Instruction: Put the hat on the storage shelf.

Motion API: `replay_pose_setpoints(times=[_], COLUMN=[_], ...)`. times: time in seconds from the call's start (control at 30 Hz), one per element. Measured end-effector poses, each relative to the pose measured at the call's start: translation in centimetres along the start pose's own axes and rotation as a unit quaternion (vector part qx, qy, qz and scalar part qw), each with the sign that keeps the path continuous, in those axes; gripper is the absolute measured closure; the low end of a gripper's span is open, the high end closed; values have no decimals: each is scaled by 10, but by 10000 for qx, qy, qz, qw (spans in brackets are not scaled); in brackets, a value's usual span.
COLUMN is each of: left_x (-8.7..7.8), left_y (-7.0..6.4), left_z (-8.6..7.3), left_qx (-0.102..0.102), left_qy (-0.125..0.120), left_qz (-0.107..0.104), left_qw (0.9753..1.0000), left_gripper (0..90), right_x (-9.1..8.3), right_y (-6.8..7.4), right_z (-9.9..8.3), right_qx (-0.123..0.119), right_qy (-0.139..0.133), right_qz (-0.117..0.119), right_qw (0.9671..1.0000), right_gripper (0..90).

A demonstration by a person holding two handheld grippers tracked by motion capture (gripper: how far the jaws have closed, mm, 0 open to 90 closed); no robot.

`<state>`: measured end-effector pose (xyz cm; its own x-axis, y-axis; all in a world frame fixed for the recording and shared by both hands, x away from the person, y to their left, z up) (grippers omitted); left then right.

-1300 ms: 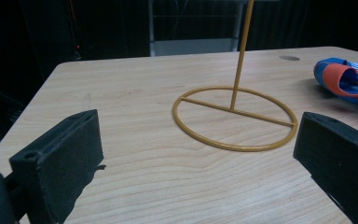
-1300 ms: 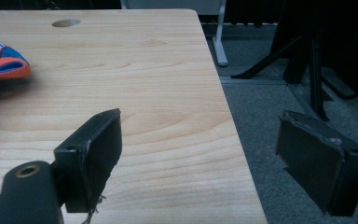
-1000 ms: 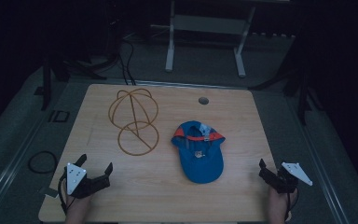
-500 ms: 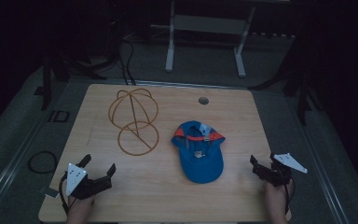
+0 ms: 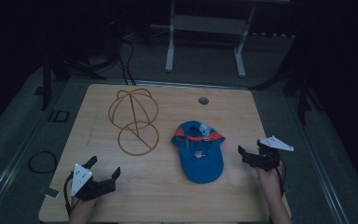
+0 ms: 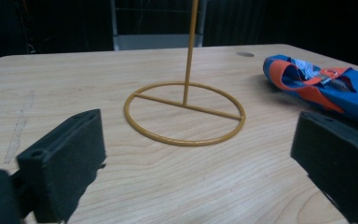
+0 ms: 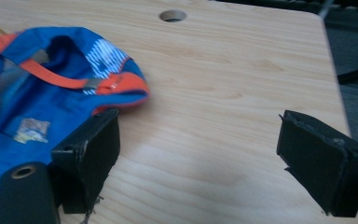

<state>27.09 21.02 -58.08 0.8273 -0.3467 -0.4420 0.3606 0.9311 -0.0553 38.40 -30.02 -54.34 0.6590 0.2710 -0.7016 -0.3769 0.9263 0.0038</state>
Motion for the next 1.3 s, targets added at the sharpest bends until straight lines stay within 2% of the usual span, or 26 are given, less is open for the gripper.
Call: replay_pose_setpoints(times=[0.1, 0.23, 0.33, 0.4, 0.47, 0.57, 0.67, 0.83, 0.97, 1.0, 1.13, 1.3], left_x=[1, 1, 1, 1, 1, 0, 2, 2, 2, 2, 1, 2], left_y=[-2, -4, -4, -4, -4, -4, -4, -6, -6, -6, -7, -7], left_z=[-2, -1, -1, -1, -1, -1, -2, -2, -2, -2, -1, -1], left_qx=[45, 72, 65, 59, 50, 28, 46, 80, 110, 110, 109, 131], left_qy=[132, 131, 139, 158, 159, 150, 279, 310, 301, 301, 301, 301], left_qz=[-100, -100, -83, -83, -79, -90, -92, -103, -120, -120, -148, -193], left_qw=[9999, 9998, 9998, 9998, 9998, 9998, 9996, 9994, 9994, 9994, 9994, 9993], left_gripper=[39, 39, 39, 39, 39, 39, 39, 39, 39, 38, 38, 38], right_x=[1, 5, 11, 16, 21, 31, 41, 51, 68, 68, 86, 102], right_y=[4, 13, 21, 26, 32, 42, 50, 61, 72, 72, 79, 81], right_z=[11, 26, 35, 40, 45, 50, 55, 65, 76, 76, 84, 90], right_qx=[-35, -135, -219, -280, -374, -544, -678, -854, -999, -999, -1048, -1137], right_qy=[-18, 60, 129, 161, 216, 363, 463, 532, 659, 659, 825, 954], right_qz=[107, 439, 606, 623, 809, 933, 971, 978, 939, 939, 956, 802], right_qw=[9999, 9989, 9978, 9975, 9958, 9935, 9919, 9901, 9884, 9884, 9864, 9857], right_gripper=[133, 133, 132, 132, 132, 137, 151, 189, 190, 190, 191, 215])
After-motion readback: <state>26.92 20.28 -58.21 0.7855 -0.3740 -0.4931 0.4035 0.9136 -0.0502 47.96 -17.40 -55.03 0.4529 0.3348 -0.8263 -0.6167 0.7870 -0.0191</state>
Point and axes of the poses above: each handheld gripper's, and its own axes: x roughly forward along the jaws, z roughly out of its top, y roughly to its left, the point moved 6 cm from there along x, roughly forward along the jaws, and after that the axes turned 14 degrees about y, right-handed, at the moved point
